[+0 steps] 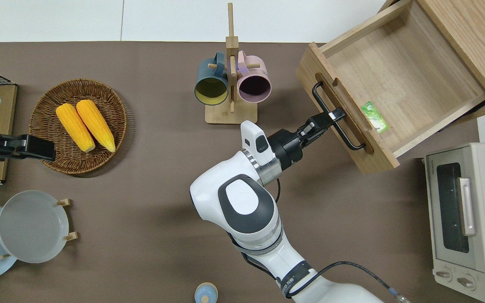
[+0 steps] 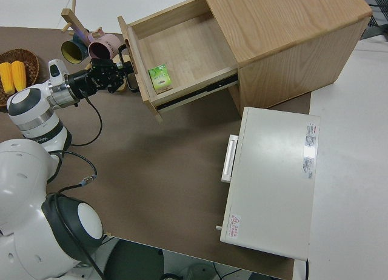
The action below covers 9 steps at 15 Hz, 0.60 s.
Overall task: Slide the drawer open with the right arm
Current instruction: 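Pull the handle toward the robot with the right gripper, sliding the drawer out, then open the right gripper and back it away from the handle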
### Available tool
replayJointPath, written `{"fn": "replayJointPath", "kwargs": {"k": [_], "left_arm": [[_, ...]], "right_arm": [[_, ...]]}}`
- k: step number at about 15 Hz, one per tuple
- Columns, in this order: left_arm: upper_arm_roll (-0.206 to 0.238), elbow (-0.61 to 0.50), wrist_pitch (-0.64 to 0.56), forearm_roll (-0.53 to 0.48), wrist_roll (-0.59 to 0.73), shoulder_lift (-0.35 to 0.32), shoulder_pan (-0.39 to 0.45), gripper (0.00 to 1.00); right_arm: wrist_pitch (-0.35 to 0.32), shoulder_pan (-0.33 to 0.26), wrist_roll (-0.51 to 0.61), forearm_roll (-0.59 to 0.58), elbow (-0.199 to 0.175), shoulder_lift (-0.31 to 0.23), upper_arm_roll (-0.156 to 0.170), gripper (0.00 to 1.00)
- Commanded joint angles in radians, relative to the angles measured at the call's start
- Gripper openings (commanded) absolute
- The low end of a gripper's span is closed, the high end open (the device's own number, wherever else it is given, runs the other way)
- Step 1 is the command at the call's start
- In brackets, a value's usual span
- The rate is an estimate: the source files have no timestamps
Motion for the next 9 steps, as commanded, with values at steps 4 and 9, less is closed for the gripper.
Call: {"fn": "replayJointPath", "kwargs": {"k": [4,9], "left_arm": [[-0.006,0.026,-0.02,0.017,0.01,0.011,0.004,0.99],[-0.006,0.026,-0.02,0.017,0.01,0.011,0.004,0.99]], "right_arm": [[-0.042,0.029,-0.071,0.011,0.038,0.01,-0.026,0.381],[-0.042,0.029,-0.048,0.012,0.038,0.01,-0.026,0.985]]}}
